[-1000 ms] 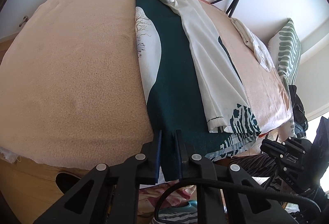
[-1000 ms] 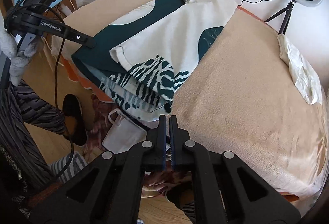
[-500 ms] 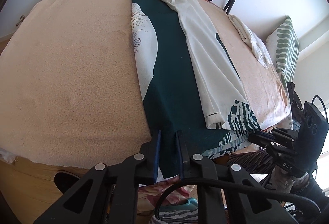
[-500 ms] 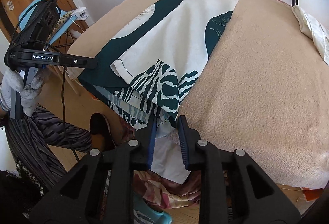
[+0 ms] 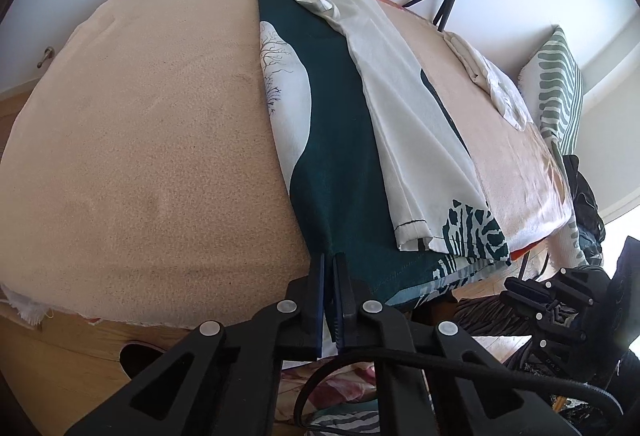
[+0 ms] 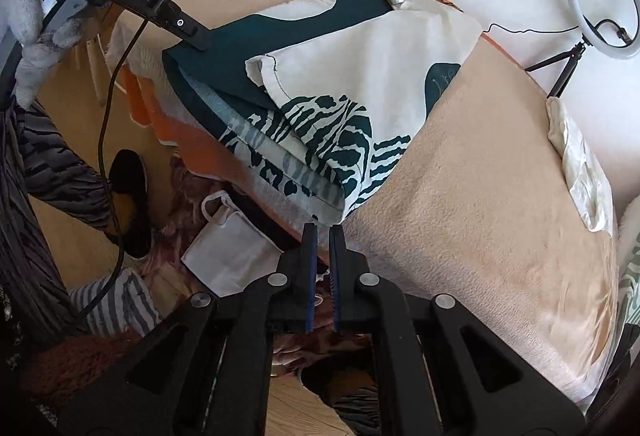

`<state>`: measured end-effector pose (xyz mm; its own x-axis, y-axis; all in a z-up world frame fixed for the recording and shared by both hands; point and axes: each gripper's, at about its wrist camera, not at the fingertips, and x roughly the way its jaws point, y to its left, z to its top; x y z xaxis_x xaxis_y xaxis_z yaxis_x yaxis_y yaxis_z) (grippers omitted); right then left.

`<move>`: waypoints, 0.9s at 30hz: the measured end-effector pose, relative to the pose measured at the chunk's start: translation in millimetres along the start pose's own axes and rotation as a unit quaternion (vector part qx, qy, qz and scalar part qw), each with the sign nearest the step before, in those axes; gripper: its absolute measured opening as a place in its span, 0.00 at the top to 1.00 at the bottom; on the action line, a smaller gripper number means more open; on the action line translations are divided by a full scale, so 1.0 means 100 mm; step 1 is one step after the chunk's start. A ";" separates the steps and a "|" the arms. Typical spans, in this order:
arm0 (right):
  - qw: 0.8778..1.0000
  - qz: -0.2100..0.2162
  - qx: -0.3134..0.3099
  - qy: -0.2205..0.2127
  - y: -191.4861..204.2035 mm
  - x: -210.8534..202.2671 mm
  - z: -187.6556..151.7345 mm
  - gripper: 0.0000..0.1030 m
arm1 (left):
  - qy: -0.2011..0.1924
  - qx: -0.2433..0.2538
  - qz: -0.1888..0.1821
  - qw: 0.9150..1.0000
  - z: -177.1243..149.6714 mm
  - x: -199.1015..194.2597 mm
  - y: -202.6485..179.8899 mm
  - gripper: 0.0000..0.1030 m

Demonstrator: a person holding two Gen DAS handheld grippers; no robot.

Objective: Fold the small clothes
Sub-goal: 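Lift the hem with both tools and fold it toward the collar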

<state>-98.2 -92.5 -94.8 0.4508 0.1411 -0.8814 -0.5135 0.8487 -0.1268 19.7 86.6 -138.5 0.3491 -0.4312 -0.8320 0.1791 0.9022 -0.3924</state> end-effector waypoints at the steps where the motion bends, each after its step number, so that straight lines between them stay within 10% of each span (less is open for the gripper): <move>1: 1.000 0.017 0.018 0.000 -0.07 -0.03 -0.01 0.87 | -0.003 -0.003 -0.001 1.000 0.00 -0.01 0.02 0.99; 4: 0.989 0.091 0.119 -0.023 -0.44 -0.12 -0.03 0.55 | 0.000 -0.015 -0.021 1.000 0.00 -0.03 0.04 0.91; 6: 0.969 0.146 0.197 -0.038 -0.75 -0.10 -0.04 0.54 | -0.005 -0.021 -0.022 1.000 0.00 -0.04 0.03 0.66; 15: 0.906 0.268 0.327 0.017 -1.16 0.45 -0.03 0.76 | 0.029 -0.036 -0.037 0.998 -0.03 0.09 0.04 0.73; 19: 0.920 0.261 0.291 0.030 -1.03 0.50 0.07 0.93 | 0.035 -0.041 -0.039 0.998 -0.01 0.13 0.06 1.00; 27: 0.910 0.274 0.311 -0.016 -1.19 0.13 0.04 0.97 | 0.016 -0.048 -0.053 0.997 -0.04 -0.02 0.09 1.00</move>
<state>-28.0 -189.7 -89.2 0.2771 0.6368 -0.7195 -0.1598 0.7690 0.6190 17.4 95.8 -142.1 0.3029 -0.5255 -0.7951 0.1241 0.8489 -0.5137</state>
